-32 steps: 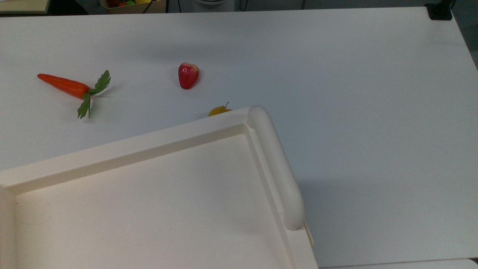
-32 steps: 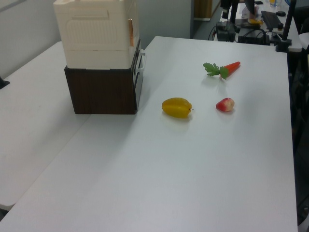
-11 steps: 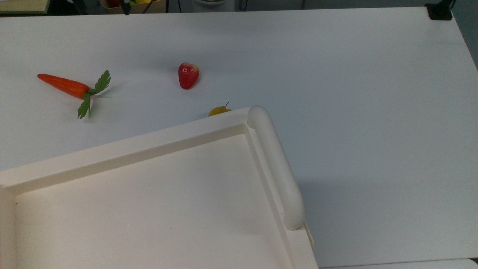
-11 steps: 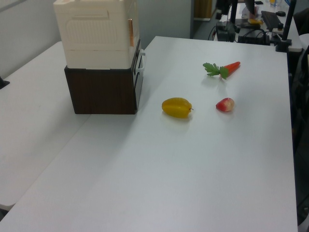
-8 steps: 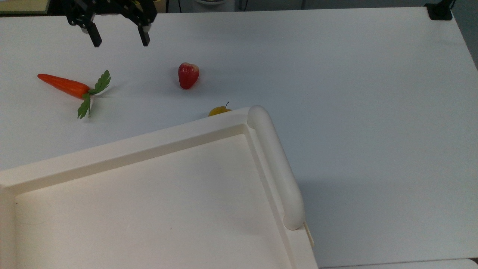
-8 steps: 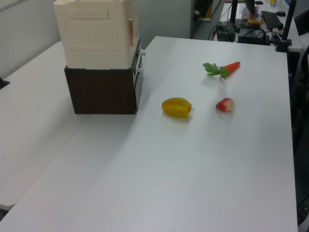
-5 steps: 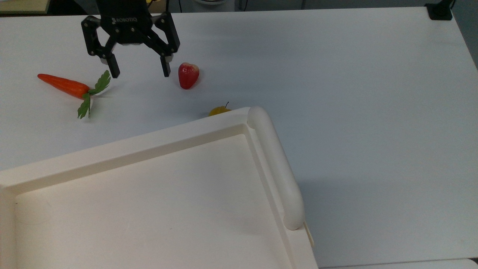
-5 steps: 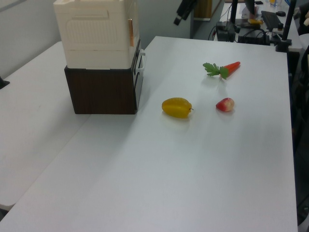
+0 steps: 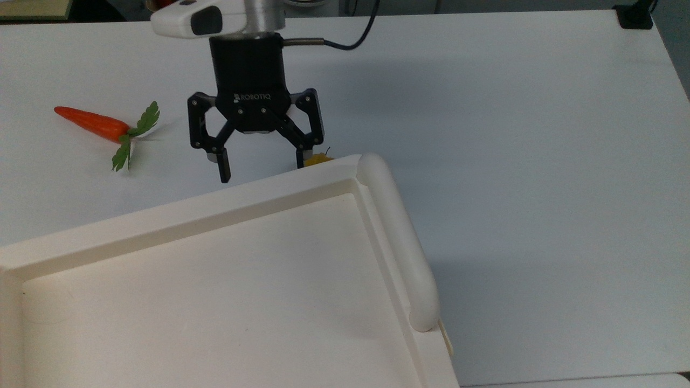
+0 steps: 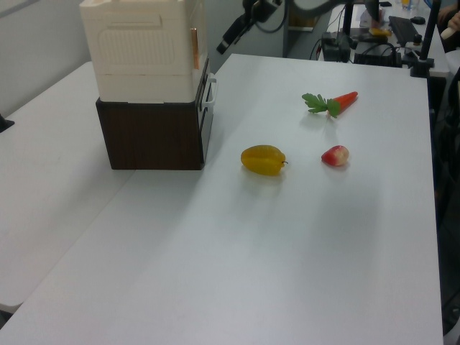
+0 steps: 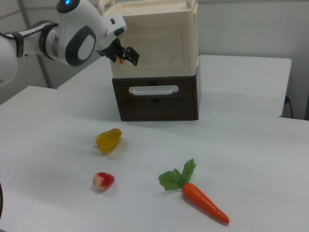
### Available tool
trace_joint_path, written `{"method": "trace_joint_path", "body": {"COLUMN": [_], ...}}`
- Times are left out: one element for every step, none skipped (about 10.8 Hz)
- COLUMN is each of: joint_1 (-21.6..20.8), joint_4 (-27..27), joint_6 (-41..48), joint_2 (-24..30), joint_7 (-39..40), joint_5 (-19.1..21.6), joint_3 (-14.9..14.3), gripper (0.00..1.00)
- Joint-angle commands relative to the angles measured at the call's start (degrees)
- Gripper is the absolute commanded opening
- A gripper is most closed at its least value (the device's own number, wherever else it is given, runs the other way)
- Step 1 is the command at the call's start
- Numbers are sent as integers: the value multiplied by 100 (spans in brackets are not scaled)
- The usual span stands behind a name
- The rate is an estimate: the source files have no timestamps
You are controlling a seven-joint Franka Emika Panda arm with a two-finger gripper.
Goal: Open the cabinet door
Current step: 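Lower the open gripper onto the edge of the cream cabinet door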
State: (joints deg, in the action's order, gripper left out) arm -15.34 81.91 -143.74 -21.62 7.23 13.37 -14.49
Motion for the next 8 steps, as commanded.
{"method": "trace_joint_path", "body": {"joint_1": [-267,-390,-443,-470,-522,-549,-549,-549], "joint_4": [-315,-368,-369,-395,-404,-474,-553,-675], "joint_6": [-758,-1108,-1382,-1471,-1498,-1507,-1507,-1534], "joint_2": [-499,-640,-703,-721,-721,-721,-764,-861], "joint_7": [-572,-782,-950,-995,-995,-996,-996,-987], "joint_5": [8,8,8,8,8,8,-1,-53], "joint_3": [-63,-63,-63,-63,-63,-63,-72,-89], "gripper": [99,98,97,96,94,91,82,66]}}
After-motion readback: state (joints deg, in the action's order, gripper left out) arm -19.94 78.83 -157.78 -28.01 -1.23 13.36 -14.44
